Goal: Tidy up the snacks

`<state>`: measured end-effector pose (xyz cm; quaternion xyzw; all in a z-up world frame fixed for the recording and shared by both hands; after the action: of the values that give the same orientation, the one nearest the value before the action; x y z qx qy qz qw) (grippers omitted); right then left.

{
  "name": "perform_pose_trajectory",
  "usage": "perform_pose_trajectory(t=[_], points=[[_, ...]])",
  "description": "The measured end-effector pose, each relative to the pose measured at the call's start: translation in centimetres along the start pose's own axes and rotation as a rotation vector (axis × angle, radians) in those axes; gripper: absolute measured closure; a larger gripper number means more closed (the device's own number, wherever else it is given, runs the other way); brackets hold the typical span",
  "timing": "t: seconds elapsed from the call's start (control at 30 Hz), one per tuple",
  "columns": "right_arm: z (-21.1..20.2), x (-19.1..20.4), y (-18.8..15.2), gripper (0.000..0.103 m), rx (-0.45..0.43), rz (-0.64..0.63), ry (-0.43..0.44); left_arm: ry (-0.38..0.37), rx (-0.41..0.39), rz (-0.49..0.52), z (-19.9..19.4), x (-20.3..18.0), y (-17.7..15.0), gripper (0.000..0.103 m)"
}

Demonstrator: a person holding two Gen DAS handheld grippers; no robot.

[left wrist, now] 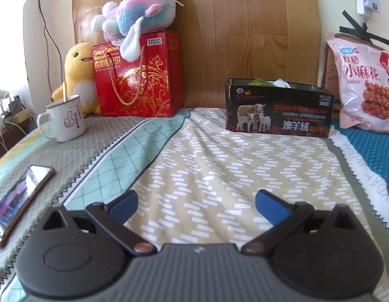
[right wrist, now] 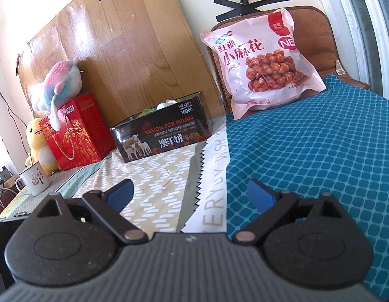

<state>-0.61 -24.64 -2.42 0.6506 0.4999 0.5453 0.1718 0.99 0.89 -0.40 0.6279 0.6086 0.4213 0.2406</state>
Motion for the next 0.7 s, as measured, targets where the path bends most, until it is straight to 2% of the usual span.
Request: perform_pose_trajectory(t=[0.7], points=[[0.03, -0.02, 0.05, 0.004, 0.001, 0.001, 0.001, 0.026, 0.009, 0.008, 0.08, -0.17, 0.03, 0.000]])
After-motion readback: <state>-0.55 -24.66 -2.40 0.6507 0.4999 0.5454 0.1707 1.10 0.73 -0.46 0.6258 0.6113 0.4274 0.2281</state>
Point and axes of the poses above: each gripper's, at about its wrist camera, not at the fingertips, and z roughly the way its jaws point, x to its left, y to its top, the point moved 1 cm from there along z, roughly the way its jaws point, and after that the axes turned 13 degrees about z, right-handed, at the moved point
